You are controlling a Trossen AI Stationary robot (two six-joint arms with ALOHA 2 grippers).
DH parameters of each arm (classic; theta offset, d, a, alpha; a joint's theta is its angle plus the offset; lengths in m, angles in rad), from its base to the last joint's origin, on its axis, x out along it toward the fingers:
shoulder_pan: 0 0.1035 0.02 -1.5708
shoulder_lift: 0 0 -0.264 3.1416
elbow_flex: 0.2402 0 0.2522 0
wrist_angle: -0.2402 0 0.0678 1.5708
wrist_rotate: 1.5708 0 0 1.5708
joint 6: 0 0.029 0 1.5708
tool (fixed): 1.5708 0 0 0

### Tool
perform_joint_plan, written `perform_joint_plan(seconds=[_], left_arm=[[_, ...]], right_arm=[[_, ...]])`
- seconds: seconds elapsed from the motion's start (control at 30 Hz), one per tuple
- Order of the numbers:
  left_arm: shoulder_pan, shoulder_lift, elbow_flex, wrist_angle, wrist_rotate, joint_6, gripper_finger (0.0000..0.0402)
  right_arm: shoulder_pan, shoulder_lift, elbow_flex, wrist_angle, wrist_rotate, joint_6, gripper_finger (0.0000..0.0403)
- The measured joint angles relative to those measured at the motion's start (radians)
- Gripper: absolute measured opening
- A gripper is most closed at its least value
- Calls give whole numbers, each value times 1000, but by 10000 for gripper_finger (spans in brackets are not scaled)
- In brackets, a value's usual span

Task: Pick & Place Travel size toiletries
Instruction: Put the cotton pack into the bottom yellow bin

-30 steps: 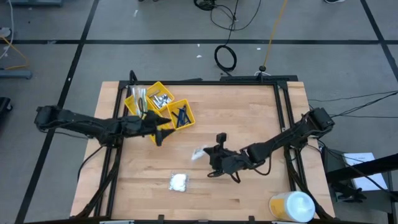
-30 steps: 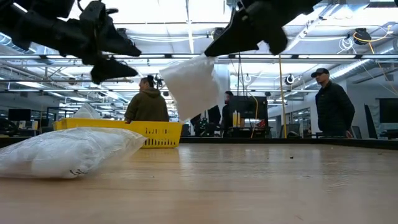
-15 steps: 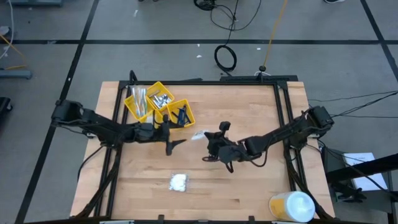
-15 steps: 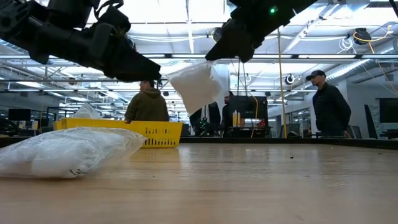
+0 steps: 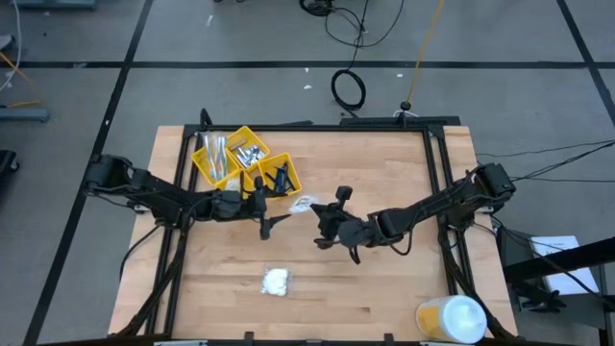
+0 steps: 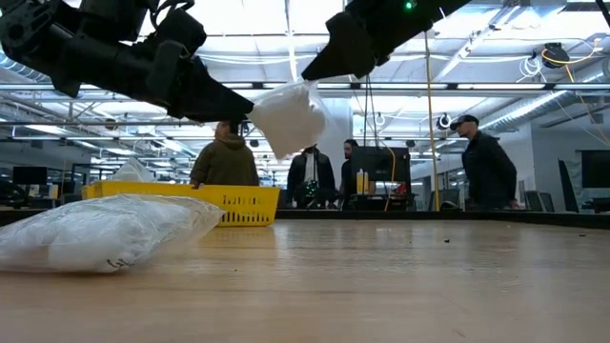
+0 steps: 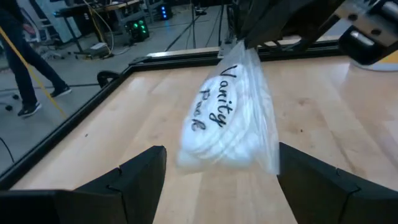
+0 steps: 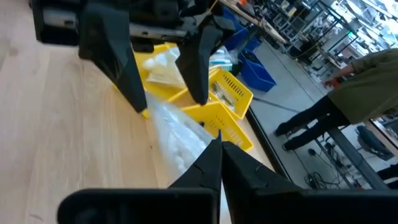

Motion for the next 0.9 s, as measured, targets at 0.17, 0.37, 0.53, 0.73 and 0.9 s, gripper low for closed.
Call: perform_joint_plan(seconds=[0.17,0.37,0.53,0.73,0.9], left_arm=[[-1,0,0,2,0,20,254],[-1,0,0,2,0,42,195],[-1,0,0,3,0,43,125],[0,0,0,33,0,80,25],[0,0,0,63,-2,94,10]], right_arm=[[0,0,0,18,-2,-12,0],[0,0,0,18,-2,-12,0],[0,0,0,18,-2,-12,0],[0,0,0,18,-2,-12,0],[0,0,0,16,-2,-12,0]])
